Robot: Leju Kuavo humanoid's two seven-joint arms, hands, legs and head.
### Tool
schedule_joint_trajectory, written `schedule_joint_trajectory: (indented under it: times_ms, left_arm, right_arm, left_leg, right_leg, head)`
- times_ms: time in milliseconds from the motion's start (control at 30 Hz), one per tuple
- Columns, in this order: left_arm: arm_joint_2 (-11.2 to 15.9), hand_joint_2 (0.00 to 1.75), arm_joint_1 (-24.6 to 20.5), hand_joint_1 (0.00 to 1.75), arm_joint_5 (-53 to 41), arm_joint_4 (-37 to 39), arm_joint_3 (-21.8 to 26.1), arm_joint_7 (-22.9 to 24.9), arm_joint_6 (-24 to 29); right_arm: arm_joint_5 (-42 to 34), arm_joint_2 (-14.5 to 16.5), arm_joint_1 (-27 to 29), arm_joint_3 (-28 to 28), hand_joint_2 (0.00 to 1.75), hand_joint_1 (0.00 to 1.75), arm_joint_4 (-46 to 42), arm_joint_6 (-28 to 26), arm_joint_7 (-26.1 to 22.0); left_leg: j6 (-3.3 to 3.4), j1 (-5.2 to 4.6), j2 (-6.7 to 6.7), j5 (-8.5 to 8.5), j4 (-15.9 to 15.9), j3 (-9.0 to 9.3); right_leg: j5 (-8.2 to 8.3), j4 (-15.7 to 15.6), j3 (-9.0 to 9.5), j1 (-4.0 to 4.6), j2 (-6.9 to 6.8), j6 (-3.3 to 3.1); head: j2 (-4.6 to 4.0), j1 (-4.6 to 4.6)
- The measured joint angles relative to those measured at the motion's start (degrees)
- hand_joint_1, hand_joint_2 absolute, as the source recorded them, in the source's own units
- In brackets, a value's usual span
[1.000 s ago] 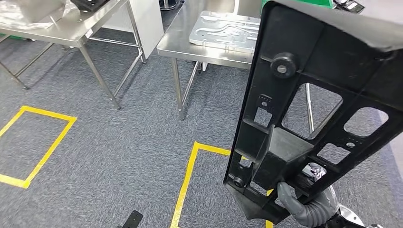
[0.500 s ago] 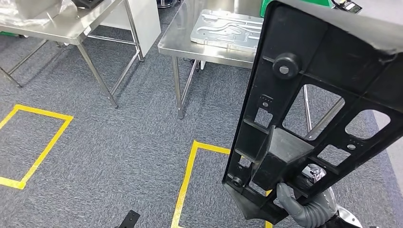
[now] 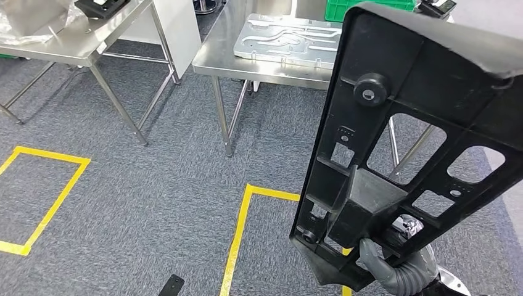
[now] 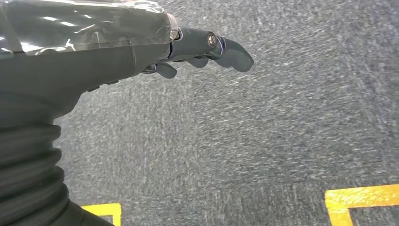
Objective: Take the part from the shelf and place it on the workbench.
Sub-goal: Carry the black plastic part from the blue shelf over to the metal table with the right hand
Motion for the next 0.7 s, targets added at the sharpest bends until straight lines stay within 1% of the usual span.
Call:
schedule_joint_trajectory:
  times_ms: [33, 67, 133, 167, 200, 233, 267, 300, 333, 367, 400, 433, 467, 500, 533, 567, 600, 667, 700]
  left_arm:
    - [0.01, 1.75, -0.02, 0.00, -0.08, 0.00, 0.00, 0.01, -0.04]
    - [0.02, 1.75, -0.01, 0.00, -0.15, 0.00, 0.00, 0.02, -0.10]
    - [0.04, 1.75, 0.01, 0.00, -0.22, 0.00, 0.01, 0.06, -0.20]
    - [0.07, 1.75, -0.01, 0.00, -0.27, 0.00, 0.04, 0.09, -0.22]
    - [0.10, 1.75, -0.07, 0.00, -0.31, 0.00, 0.08, 0.10, -0.23]
    - [0.13, 1.75, -0.12, 0.00, -0.35, 0.00, 0.11, 0.10, -0.24]
    - [0.14, 1.75, -0.15, 0.00, -0.40, 0.00, 0.14, 0.10, -0.26]
    - [0.15, 1.75, -0.14, 0.00, -0.45, 0.00, 0.16, 0.10, -0.29]
    - [0.15, 1.75, -0.09, 0.00, -0.49, 0.00, 0.17, 0.11, -0.33]
    - [0.15, 1.75, -0.05, 0.00, -0.54, 0.00, 0.19, 0.13, -0.35]
    - [0.15, 1.75, -0.03, 0.00, -0.56, 0.00, 0.21, 0.14, -0.37]
    - [0.15, 1.75, -0.03, 0.00, -0.59, 0.00, 0.23, 0.15, -0.38]
    - [0.15, 1.75, -0.04, 0.00, -0.61, 0.00, 0.25, 0.15, -0.38]
    - [0.15, 1.75, -0.06, 0.00, -0.63, 0.00, 0.26, 0.15, -0.38]
    - [0.15, 1.75, -0.08, 0.00, -0.64, 0.00, 0.27, 0.15, -0.39]
    - [0.15, 1.75, -0.08, 0.00, -0.64, 0.00, 0.27, 0.15, -0.40]
    - [0.14, 1.75, -0.10, 0.00, -0.63, 0.00, 0.28, 0.15, -0.41]
    - [0.13, 1.75, -0.14, 0.00, -0.60, 0.00, 0.28, 0.15, -0.42]
    - [0.12, 1.75, -0.17, 0.00, -0.60, 0.00, 0.28, 0.15, -0.41]
  right_arm:
    - [0.04, 0.00, 0.00, 0.01, 1.75, 1.75, 0.00, -0.05, -0.02]
    - [0.09, 0.00, 0.02, 0.01, 1.75, 1.75, 0.00, -0.10, -0.03]
    - [0.21, 0.00, 0.07, 0.01, 1.75, 1.75, -0.03, -0.30, -0.04]
    - [0.27, 0.00, 0.10, 0.00, 1.75, 1.75, -0.08, -0.40, -0.03]
    - [0.29, 0.00, 0.11, 0.00, 1.75, 1.75, -0.13, -0.51, -0.02]
    - [0.32, 0.00, 0.14, 0.00, 1.75, 1.75, -0.19, -0.59, 0.00]
    - [0.34, 0.01, 0.20, 0.01, 1.75, 1.75, -0.21, -0.66, 0.02]
    - [0.36, 0.01, 0.29, 0.01, 1.75, 1.75, -0.22, -0.71, 0.04]
    - [0.38, 0.02, 0.40, 0.01, 1.75, 1.75, -0.21, -0.75, 0.08]
    - [0.39, 0.02, 0.48, 0.01, 1.75, 1.75, -0.21, -0.79, 0.11]
    - [0.40, 0.02, 0.53, 0.01, 1.75, 1.75, -0.21, -0.81, 0.14]
    - [0.41, 0.02, 0.54, 0.00, 1.75, 1.75, -0.21, -0.84, 0.16]
    - [0.41, 0.02, 0.53, 0.00, 1.75, 1.75, -0.23, -0.85, 0.18]
    - [0.42, 0.02, 0.52, 0.00, 1.75, 1.75, -0.26, -0.86, 0.19]
    - [0.42, 0.02, 0.50, 0.00, 1.75, 1.75, -0.30, -0.86, 0.19]
    - [0.43, 0.02, 0.50, 0.00, 1.75, 1.75, -0.33, -0.88, 0.20]
    - [0.44, 0.01, 0.51, 0.00, 1.75, 1.75, -0.36, -0.88, 0.21]
    - [0.45, 0.02, 0.54, 0.01, 1.75, 1.75, -0.41, -0.89, 0.22]
    - [0.46, 0.03, 0.52, 0.01, 1.75, 1.75, -0.44, -0.87, 0.22]
  left_leg:
    - [0.25, -0.05, -0.09, 0.57, -2.25, 1.02]
    - [0.54, -0.15, -0.16, 0.50, -3.08, 1.33]
    - [1.22, -0.24, -0.12, 0.62, -3.39, 1.39]
    - [1.60, -0.20, -0.09, 0.75, -3.61, 1.53]
    - [1.94, -0.12, -0.05, 0.87, -3.85, 1.69]
    - [2.23, -0.02, 0.00, 0.94, -4.04, 1.85]
    - [2.40, -0.01, 0.04, 0.90, -4.09, 1.90]
    - [2.52, -0.04, 0.08, 0.83, -4.08, 1.91]
    - [2.57, -0.07, 0.11, 0.74, -4.07, 1.95]
    - [2.57, -0.10, 0.13, 0.63, -4.06, 2.04]
    - [2.54, -0.10, 0.13, 0.49, -4.05, 2.22]
    - [2.45, -0.10, 0.12, 0.30, -4.05, 2.50]
    - [2.30, -0.10, 0.10, 0.07, -4.04, 2.79]
    - [2.09, -0.20, 0.08, -0.16, -4.02, 3.02]
    - [1.81, -0.28, 0.07, -0.36, -4.00, 3.13]
    - [1.51, -0.34, 0.08, -0.52, -3.99, 3.17]
    - [1.22, -0.38, 0.11, -0.63, -4.05, 3.21]
    - [0.56, -0.32, 0.20, -1.00, -4.00, 3.41]
    - [0.25, -0.30, 0.20, -1.55, -3.21, 3.19]
  right_leg:
    - [-0.10, 0.16, -0.08, 0.08, 0.09, 0.26]
    - [-0.13, 0.24, -0.19, 0.14, 0.15, 0.54]
    - [-0.14, 0.18, -0.23, 0.10, 0.18, 1.19]
    - [-0.43, 0.45, -0.25, 0.02, 0.10, 1.52]
    - [-1.21, 1.57, -0.68, -0.07, -0.02, 1.82]
    - [-2.58, 3.95, -1.76, -0.16, -0.14, 2.08]
    - [-4.35, 7.55, -3.56, -0.27, -0.26, 2.28]
    - [-6.05, 11.69, -5.78, -0.34, -0.32, 2.45]
    - [-7.07, 15.12, -7.75, -0.39, -0.33, 2.58]
    - [-6.90, 16.65, -8.86, -0.43, -0.35, 2.62]
    - [-5.58, 15.84, -8.78, -0.44, -0.38, 2.57]
    - [-3.37, 12.75, -7.51, -0.44, -0.43, 2.43]
    - [-1.05, 8.45, -5.61, -0.42, -0.55, 2.23]
    - [0.45, 4.72, -3.82, -0.28, -0.67, 2.02]
    - [1.29, 2.07, -2.60, -0.12, -0.73, 1.78]
    - [1.37, 0.85, -2.08, 0.06, -0.74, 1.53]
    - [1.11, 0.75, -2.03, 0.26, -0.66, 1.27]
    - [1.03, 0.43, -1.85, 0.15, -0.47, 0.63]
    - [0.97, 0.22, -1.59, 0.02, -0.43, 0.24]
  head:
    - [0.00, 0.01]
    - [0.00, 0.01]
    - [0.00, 0.01]
    - [0.00, 0.01]
    - [0.00, 0.01]
    - [0.00, 0.01]
    - [0.00, 0.01]
    - [0.00, 0.01]
    - [0.00, 0.01]
    - [0.00, 0.01]
    - [0.00, 0.01]
    - [0.00, 0.01]
    - [0.00, 0.01]
    - [0.00, 0.01]
    - [0.00, 0.01]
    - [0.00, 0.01]
    - [0.00, 0.01]
    - [0.00, 0.01]
    - [0.00, 0.01]
